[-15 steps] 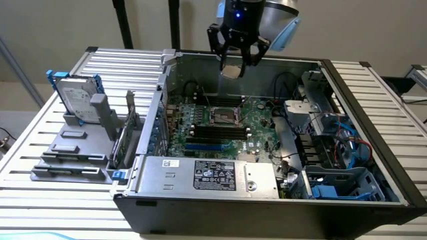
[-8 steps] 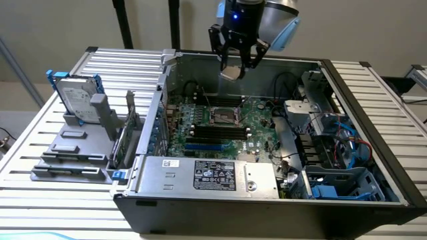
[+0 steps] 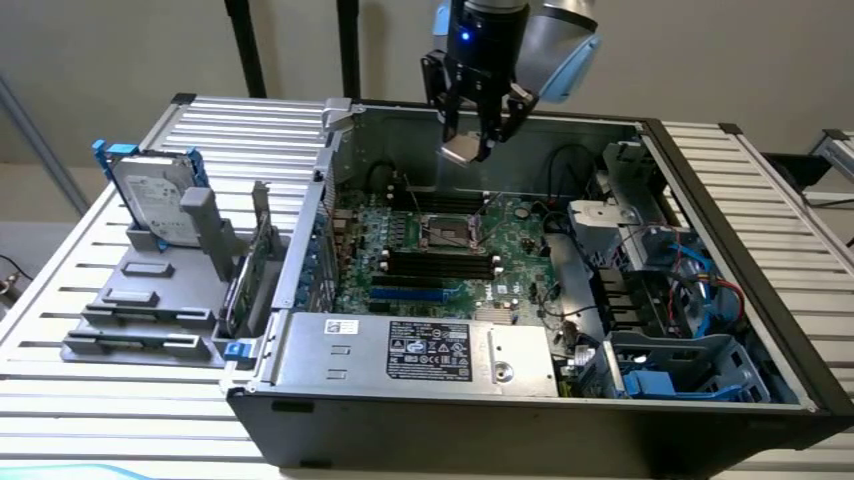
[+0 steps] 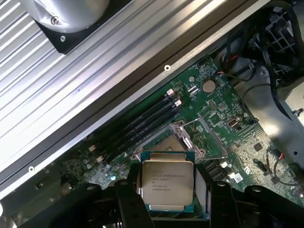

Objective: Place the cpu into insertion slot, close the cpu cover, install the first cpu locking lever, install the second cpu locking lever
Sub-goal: 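Place the cpu into insertion slot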

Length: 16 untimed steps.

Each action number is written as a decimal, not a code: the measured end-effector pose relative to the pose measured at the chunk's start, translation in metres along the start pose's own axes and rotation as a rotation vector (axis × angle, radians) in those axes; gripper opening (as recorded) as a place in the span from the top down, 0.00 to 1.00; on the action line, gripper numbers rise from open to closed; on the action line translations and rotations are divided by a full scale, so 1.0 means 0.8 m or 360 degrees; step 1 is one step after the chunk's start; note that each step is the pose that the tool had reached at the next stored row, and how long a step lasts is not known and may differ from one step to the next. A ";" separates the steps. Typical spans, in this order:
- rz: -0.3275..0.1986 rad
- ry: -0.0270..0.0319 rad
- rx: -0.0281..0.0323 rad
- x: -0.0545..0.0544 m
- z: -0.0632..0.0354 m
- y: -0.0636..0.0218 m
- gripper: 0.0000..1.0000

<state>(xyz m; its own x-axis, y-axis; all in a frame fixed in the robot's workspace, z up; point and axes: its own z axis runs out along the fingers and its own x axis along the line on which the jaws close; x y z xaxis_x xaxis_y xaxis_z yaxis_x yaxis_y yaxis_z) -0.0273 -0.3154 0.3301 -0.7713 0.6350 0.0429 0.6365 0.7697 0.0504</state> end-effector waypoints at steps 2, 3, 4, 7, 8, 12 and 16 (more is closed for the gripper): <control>0.0058 -0.00030 -0.00023 0.000 0.001 0.000 0.45; 0.0087 -0.00045 -0.00036 0.000 0.002 0.000 0.45; 0.0115 -0.00059 -0.00049 0.000 0.002 0.000 0.45; 0.0203 -0.00103 -0.00086 0.000 0.004 0.000 0.45; 0.0232 -0.00117 -0.00100 0.000 0.005 0.000 0.45; 0.0347 -0.00176 -0.00149 0.000 0.007 0.000 0.45; 0.0463 -0.00234 -0.00198 0.000 0.010 -0.001 0.45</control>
<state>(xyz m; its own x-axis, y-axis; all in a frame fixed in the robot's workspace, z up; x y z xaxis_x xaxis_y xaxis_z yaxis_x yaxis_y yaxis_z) -0.0273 -0.3154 0.3222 -0.5563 0.8299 0.0429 0.8308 0.5543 0.0503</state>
